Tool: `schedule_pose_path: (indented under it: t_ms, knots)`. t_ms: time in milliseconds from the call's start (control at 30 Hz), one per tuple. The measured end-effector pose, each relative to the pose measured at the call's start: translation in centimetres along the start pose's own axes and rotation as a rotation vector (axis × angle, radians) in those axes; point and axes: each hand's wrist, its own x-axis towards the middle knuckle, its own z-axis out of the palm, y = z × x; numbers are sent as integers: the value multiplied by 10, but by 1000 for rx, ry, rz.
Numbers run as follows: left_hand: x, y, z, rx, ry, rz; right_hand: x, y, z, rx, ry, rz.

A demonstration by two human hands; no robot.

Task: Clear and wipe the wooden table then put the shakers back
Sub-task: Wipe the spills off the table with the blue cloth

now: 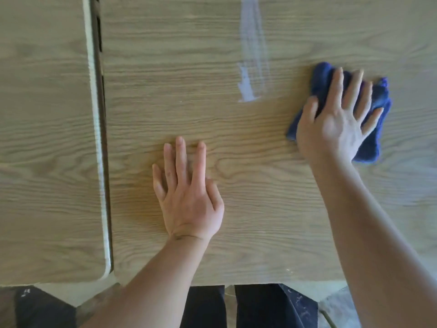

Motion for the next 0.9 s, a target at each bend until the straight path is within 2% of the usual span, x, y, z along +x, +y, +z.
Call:
schedule_pose_path:
  t_ms: [67, 133, 233, 367, 433, 533, 667, 800, 900]
  knots:
    - [0, 0, -2, 10, -13, 3, 0, -29, 7, 23, 22, 85]
    - [0, 1, -3, 21, -19, 4, -4, -62, 16, 28, 35, 64]
    - [0, 4, -6, 33, -32, -3, -18, -128, 33, 20, 15, -125]
    - [-1, 0, -3, 38, -10, 12, -43, -215, 52, 68, -69, -501]
    - [-2, -2, 0, 65, 7, 25, -50, -232, 56, 57, -143, -675]
    - [-1, 0, -3, 24, 17, 4, -40, -217, 53, 110, -144, -751]
    - [3, -1, -6, -7, -30, -19, -8, -151, 36, 106, -34, -622]
    - [-2, -6, 2, -3, -7, 4, 56, -46, 11, 32, 11, -288]
    - [-2, -7, 8, -5, 25, -7, 93, -22, -4, 30, -11, -42]
